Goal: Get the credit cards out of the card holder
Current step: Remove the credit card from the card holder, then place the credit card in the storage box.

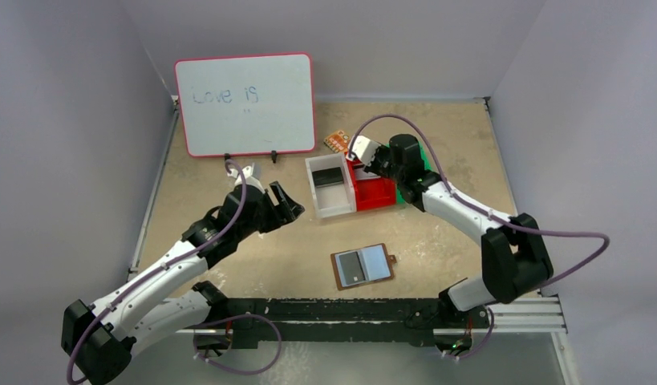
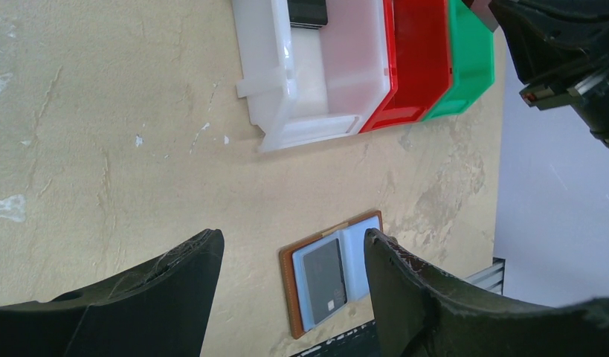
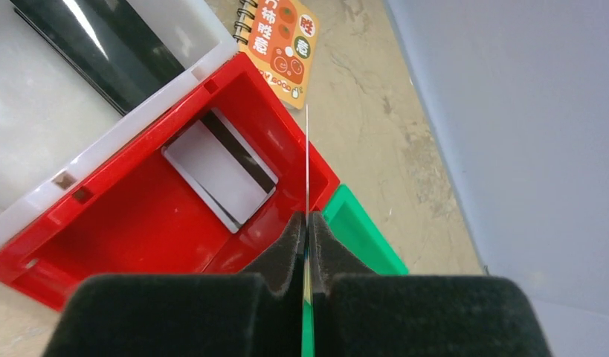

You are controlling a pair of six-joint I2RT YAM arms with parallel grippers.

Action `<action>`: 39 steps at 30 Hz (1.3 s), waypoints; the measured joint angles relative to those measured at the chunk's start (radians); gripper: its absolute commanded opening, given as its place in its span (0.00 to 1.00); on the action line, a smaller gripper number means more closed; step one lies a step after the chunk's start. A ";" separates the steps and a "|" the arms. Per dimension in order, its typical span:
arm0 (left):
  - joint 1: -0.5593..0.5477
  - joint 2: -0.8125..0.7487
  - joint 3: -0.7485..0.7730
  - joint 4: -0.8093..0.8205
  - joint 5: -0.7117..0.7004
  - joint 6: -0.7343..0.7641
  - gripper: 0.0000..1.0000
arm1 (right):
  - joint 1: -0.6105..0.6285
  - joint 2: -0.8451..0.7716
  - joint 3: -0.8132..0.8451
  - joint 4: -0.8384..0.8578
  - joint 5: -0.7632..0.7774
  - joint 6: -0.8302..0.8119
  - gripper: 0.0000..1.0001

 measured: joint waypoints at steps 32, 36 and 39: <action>0.000 -0.032 -0.002 -0.068 -0.007 0.035 0.68 | 0.069 0.427 0.211 -0.057 0.152 -0.199 0.08; 0.000 -0.032 -0.002 -0.082 -0.008 0.035 0.68 | 0.074 0.430 0.214 -0.039 0.176 -0.207 0.19; 0.000 -0.032 -0.002 -0.084 -0.008 0.035 0.68 | 0.074 0.430 0.222 -0.039 0.177 -0.202 0.26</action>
